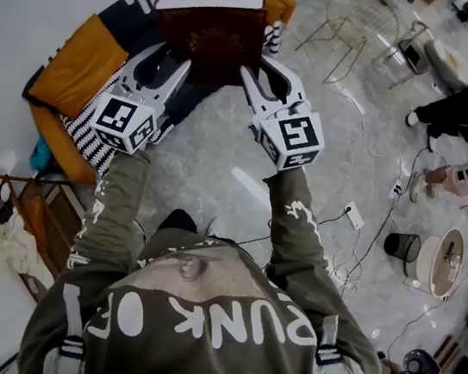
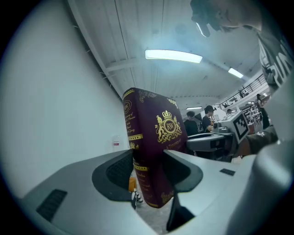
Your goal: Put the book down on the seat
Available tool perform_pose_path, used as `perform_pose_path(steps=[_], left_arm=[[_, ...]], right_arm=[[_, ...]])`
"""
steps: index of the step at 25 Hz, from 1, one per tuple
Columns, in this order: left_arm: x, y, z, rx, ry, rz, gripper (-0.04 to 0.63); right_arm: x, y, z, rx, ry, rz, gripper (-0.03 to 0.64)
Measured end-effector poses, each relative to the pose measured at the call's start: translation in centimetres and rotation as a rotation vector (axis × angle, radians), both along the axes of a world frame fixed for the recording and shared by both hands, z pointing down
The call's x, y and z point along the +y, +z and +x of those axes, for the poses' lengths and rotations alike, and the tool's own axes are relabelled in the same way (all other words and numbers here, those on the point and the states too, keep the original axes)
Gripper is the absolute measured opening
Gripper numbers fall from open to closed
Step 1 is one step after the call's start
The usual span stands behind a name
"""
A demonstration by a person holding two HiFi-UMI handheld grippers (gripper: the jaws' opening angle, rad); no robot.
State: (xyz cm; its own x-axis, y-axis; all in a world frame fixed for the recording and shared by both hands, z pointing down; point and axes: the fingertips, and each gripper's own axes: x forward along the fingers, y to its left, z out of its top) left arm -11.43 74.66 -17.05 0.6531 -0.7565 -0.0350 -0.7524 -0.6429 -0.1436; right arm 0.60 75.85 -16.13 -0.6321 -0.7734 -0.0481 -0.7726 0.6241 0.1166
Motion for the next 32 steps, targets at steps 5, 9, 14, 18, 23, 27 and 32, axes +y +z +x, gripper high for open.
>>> perform_pose_path(steps=[5, 9, 14, 18, 23, 27, 32], left_arm=[[-1.7, 1.1, 1.4, -0.005, 0.0, -0.022, 0.184], [-4.3, 2.1, 1.7, -0.003, 0.006, -0.034, 0.184], [-10.1, 3.4, 1.6, 0.007, 0.014, -0.05, 0.184], [-15.4, 4.2, 0.4, 0.018, 0.025, -0.059, 0.184], [-20.9, 4.8, -0.8, 0.026, 0.048, -0.069, 0.184], [-24.2, 5.6, -0.8, 0.024, 0.063, -0.085, 0.184], [-27.6, 6.3, -0.6, 0.022, 0.064, -0.099, 0.184]], right_arm=[[-1.7, 1.3, 1.4, -0.001, 0.001, -0.023, 0.127], [-4.2, 2.4, 1.7, -0.004, 0.007, -0.042, 0.127], [-9.8, 3.6, 1.5, -0.005, 0.021, -0.063, 0.127], [-15.0, 4.4, 0.3, 0.005, 0.036, -0.076, 0.129], [-20.0, 5.0, -1.0, 0.001, 0.069, -0.094, 0.13], [-23.2, 5.4, -1.0, 0.002, 0.085, -0.099, 0.13], [-26.8, 6.3, -0.7, 0.006, 0.088, -0.114, 0.13]])
